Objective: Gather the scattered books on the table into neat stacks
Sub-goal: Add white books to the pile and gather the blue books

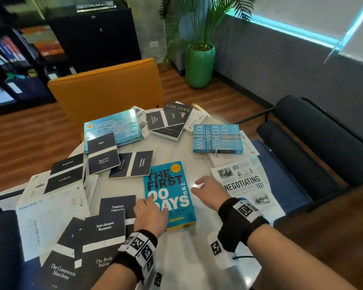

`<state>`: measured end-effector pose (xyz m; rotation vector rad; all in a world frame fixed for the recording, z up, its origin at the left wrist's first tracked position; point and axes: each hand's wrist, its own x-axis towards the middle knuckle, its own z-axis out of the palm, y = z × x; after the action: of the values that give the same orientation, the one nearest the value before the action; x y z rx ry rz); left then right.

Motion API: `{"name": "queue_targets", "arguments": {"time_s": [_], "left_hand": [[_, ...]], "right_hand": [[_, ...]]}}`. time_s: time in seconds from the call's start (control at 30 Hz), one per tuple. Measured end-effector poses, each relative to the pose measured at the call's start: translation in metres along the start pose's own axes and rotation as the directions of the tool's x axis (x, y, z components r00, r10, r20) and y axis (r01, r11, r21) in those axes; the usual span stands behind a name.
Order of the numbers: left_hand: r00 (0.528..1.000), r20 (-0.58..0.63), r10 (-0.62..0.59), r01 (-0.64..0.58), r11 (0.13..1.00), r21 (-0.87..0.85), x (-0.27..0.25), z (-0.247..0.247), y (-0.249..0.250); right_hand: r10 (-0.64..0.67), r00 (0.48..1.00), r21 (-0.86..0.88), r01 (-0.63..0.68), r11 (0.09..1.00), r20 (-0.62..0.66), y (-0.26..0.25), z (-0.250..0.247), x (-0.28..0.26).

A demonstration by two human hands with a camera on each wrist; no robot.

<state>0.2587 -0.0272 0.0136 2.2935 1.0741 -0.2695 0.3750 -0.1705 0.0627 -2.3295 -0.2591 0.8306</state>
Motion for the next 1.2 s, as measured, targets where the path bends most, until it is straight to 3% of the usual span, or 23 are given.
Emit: {"name": "queue_targets", "arguments": {"time_s": [0.23,0.43,0.53,0.7,0.87,0.93,1.03,1.2], "left_hand": [[0.971,0.057,0.233,-0.237,0.969,0.075,0.070,-0.011,0.097],[0.961,0.211,0.181,-0.213,0.967,0.137,0.137,0.005,0.169],[0.966,0.228,0.123,-0.160,0.976,0.149,0.156,0.019,0.189],[0.971,0.238,0.026,-0.005,0.996,-0.091,0.178,0.041,0.197],[0.991,0.125,-0.046,0.086,0.939,-0.334,0.177,0.048,0.203],[0.994,0.084,-0.062,0.094,0.887,-0.452,0.175,0.048,0.205],[0.992,0.067,-0.111,0.128,0.737,-0.663,0.164,0.044,0.207],[0.993,0.020,-0.116,0.089,0.630,-0.771,0.135,0.028,0.189]], "right_hand": [[0.033,0.994,-0.003,-0.034,0.999,-0.101,-0.009,-0.130,0.062],[0.121,0.989,-0.197,-0.136,0.971,-0.090,0.018,-0.195,0.122],[0.165,0.986,-0.320,-0.159,0.934,-0.006,0.032,-0.204,0.145],[0.250,0.951,-0.291,-0.191,0.938,0.181,0.049,-0.204,0.169],[0.256,0.935,-0.178,-0.216,0.960,0.247,0.056,-0.198,0.179],[0.249,0.936,-0.153,-0.217,0.964,0.247,0.054,-0.198,0.178],[0.252,0.935,-0.057,-0.246,0.968,0.249,0.049,-0.199,0.177],[0.232,0.943,0.194,-0.279,0.940,0.237,0.035,-0.187,0.173]]}}
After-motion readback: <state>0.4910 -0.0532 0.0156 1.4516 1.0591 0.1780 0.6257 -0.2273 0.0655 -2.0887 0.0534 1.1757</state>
